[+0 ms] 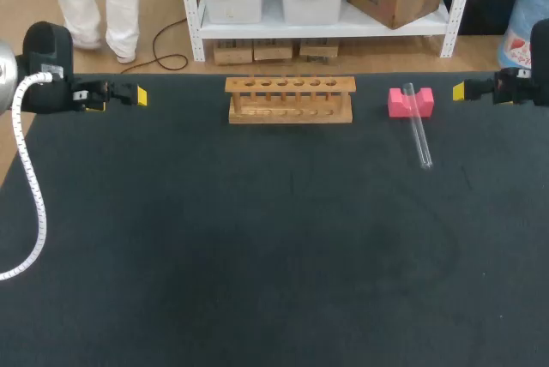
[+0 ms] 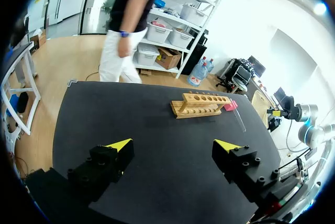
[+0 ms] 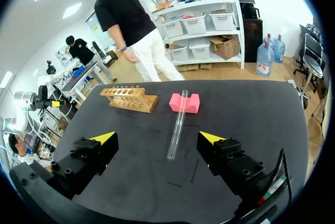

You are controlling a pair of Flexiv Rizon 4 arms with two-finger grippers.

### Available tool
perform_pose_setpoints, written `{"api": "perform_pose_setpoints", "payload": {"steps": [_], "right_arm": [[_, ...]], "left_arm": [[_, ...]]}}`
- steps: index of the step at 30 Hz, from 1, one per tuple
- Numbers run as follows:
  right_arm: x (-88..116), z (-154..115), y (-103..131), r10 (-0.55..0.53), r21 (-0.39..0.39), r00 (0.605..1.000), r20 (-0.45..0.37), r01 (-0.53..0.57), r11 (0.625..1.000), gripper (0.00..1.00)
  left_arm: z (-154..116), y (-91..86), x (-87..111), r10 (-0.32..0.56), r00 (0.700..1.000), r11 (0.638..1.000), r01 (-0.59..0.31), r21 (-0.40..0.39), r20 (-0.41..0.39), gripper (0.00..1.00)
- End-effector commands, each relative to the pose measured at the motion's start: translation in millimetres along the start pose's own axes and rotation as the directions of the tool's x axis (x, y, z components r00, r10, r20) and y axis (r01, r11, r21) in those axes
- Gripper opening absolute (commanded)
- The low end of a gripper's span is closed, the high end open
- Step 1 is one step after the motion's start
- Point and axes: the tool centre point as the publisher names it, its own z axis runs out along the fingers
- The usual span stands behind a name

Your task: Grasp the test tube, adjust it, and insert it.

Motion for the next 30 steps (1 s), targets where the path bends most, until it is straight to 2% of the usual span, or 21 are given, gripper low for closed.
{"api": "perform_pose_setpoints", "payload": {"steps": [1, 18, 19, 22, 25, 27, 29, 30], "right_arm": [[0.3, -1.1, 1.8, 0.000, 0.009, 1.000, 0.000, 0.000, 1.000, 1.00], [0.3, -1.1, 1.8, 0.000, 0.009, 1.000, 0.000, 0.000, 1.000, 1.00], [0.3, -1.1, 1.8, 0.000, 0.009, 1.000, 0.000, 0.000, 1.000, 1.00], [0.3, -1.1, 1.8, 0.000, 0.009, 1.000, 0.000, 0.000, 1.000, 1.00], [0.3, -1.1, 1.8, 0.000, 0.009, 1.000, 0.000, 0.000, 1.000, 1.00], [0.3, -1.1, 1.8, 0.000, 0.009, 1.000, 0.000, 0.000, 1.000, 1.00], [0.3, -1.1, 1.8, 0.000, 0.009, 1.000, 0.000, 0.000, 1.000, 1.00], [0.3, -1.1, 1.8, 0.000, 0.009, 1.000, 0.000, 0.000, 1.000, 1.00]], "left_arm": [[-0.1, -1.7, -0.9, -0.002, 1.000, 1.000, 0.002, -0.009, -0.005, 1.00], [-0.1, -1.7, -0.9, -0.002, 1.000, 1.000, 0.002, -0.009, -0.005, 1.00], [1.7, -3.7, -5.0, 0.027, 1.000, 1.000, -0.027, -0.015, 0.005, 1.00], [4.1, -7.6, -18.1, 0.077, 0.995, 0.994, -0.082, 0.070, 0.070, 1.00], [6.7, -10.2, -31.6, 0.146, 0.981, 0.973, -0.165, 0.159, 0.124, 1.00], [8.6, -11.0, -41.0, 0.175, 0.974, 0.948, -0.206, 0.244, 0.141, 1.00], [12.5, -10.8, -48.6, 0.214, 0.960, 0.923, -0.258, 0.286, 0.178, 1.00], [13.6, -11.1, -52.0, 0.234, 0.953, 0.899, -0.288, 0.331, 0.195, 1.00]]}}
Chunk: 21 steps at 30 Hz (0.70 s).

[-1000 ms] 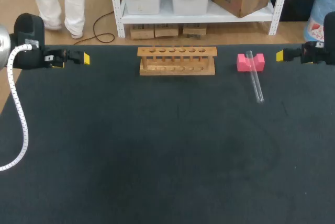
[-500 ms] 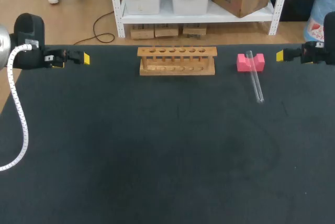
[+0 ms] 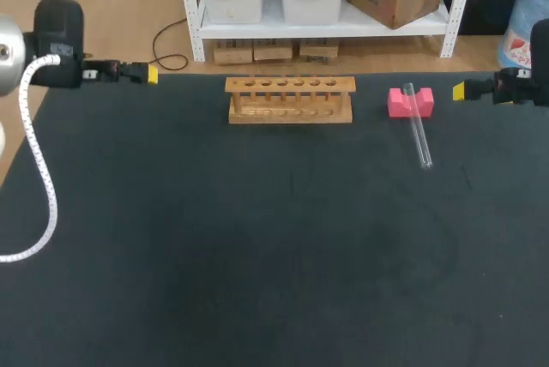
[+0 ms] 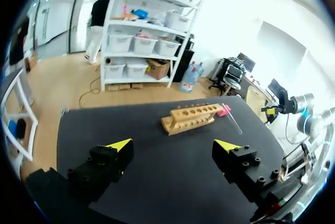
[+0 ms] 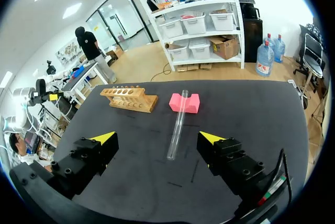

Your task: Grasp the test tube, adjust it, and insert it.

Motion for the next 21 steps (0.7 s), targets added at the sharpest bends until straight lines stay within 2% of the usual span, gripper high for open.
{"api": "perform_pose_setpoints", "payload": {"steps": [1, 3, 5, 6, 9, 13, 21], "right_arm": [[0.3, -1.1, 1.7, 0.000, 0.009, 1.000, 0.000, 0.000, 1.000, 1.00], [0.3, -1.1, 1.7, 0.000, 0.009, 1.000, 0.000, 0.000, 1.000, 1.00], [0.3, -1.1, 1.7, 0.000, 0.009, 1.000, 0.000, 0.000, 1.000, 1.00], [0.3, -1.1, 1.7, 0.000, 0.009, 1.000, 0.000, 0.000, 1.000, 1.00], [0.3, -1.1, 1.7, 0.000, 0.009, 1.000, 0.000, 0.000, 1.000, 1.00], [0.3, -1.1, 1.7, 0.000, 0.009, 1.000, 0.000, 0.000, 1.000, 1.00], [0.3, -1.1, 1.7, 0.000, 0.009, 1.000, 0.000, 0.000, 1.000, 1.00]], "left_arm": [[10.8, 13.3, -8.3, 0.099, 0.986, 0.939, -0.137, 0.316, 0.134, 1.00], [13.4, 14.5, -13.2, 0.129, 0.977, 0.898, -0.187, 0.399, 0.169, 1.00], [17.7, 16.5, -18.3, 0.163, 0.965, 0.862, -0.240, 0.447, 0.203, 1.00], [18.7, 17.1, -20.1, 0.175, 0.958, 0.830, -0.268, 0.488, 0.228, 1.00], [25.8, 19.6, -26.5, 0.201, 0.944, 0.775, -0.316, 0.548, 0.261, 1.00], [37.1, 21.6, -34.2, 0.242, 0.918, 0.726, -0.386, 0.569, 0.314, 1.00], [67.3, 33.6, -45.2, 0.268, 0.897, 0.682, -0.435, 0.589, 0.352, 1.00]]}}
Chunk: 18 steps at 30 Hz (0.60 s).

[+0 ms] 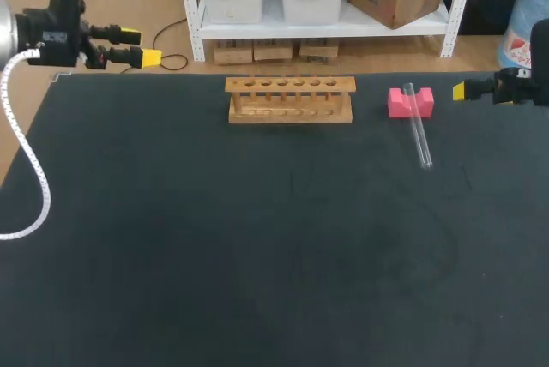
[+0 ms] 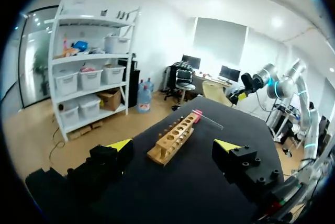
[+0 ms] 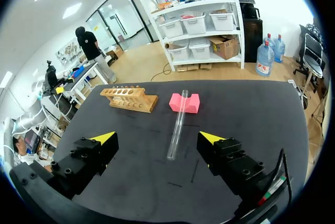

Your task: Grasp the test tube, adjust it, and insert it.

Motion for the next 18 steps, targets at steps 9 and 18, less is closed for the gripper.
{"api": "perform_pose_setpoints", "payload": {"steps": [9, 18], "right_arm": [[0.4, -1.2, 1.8, 0.000, 0.009, 1.000, 0.000, 0.000, 1.000, 1.00], [0.4, -1.2, 1.8, 0.000, 0.009, 1.000, 0.000, 0.000, 1.000, 1.00]], "left_arm": [[38.8, 37.1, 14.9, 0.017, 0.992, 0.955, -0.054, 0.292, 0.127, 1.00], [56.8, 44.3, 23.1, 0.068, 0.991, 0.953, -0.099, 0.287, 0.115, 1.00]]}}
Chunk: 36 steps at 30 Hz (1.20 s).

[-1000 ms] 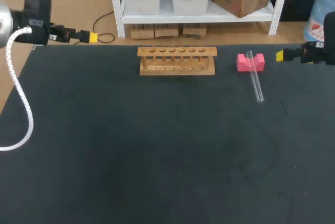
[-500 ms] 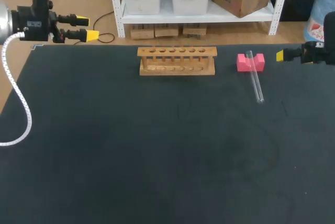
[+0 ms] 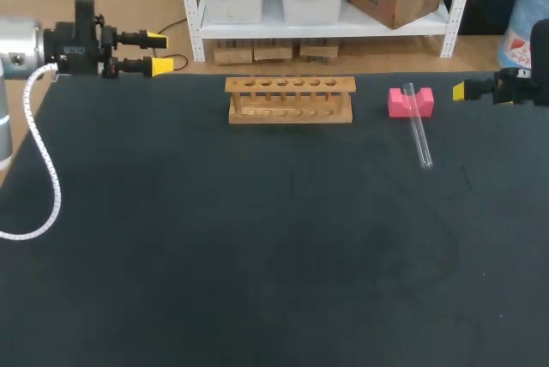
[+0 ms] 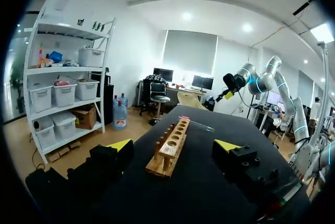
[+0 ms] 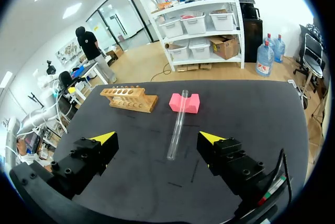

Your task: Grasp the test tube, adjust it, and insert it.

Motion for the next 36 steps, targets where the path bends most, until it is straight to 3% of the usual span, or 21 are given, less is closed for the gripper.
{"api": "perform_pose_setpoints", "payload": {"steps": [1, 18, 36], "right_arm": [[0.4, -1.2, 1.8, 0.000, 0.009, 1.000, 0.000, 0.000, 1.000, 1.00], [0.4, -1.2, 1.8, 0.000, 0.009, 1.000, 0.000, 0.000, 1.000, 1.00], [0.4, -1.2, 1.8, 0.000, 0.009, 1.000, 0.000, 0.000, 1.000, 1.00]], "left_arm": [[10.1, 11.3, 4.3, 0.009, 1.000, 0.998, -0.008, 0.070, -0.009, 1.00], [32.8, 20.4, 23.6, 0.040, 0.998, 0.997, -0.038, 0.065, -0.041, 1.00], [32.9, 19.5, 24.7, 0.042, 0.998, 0.998, -0.040, 0.054, -0.043, 1.00]]}}
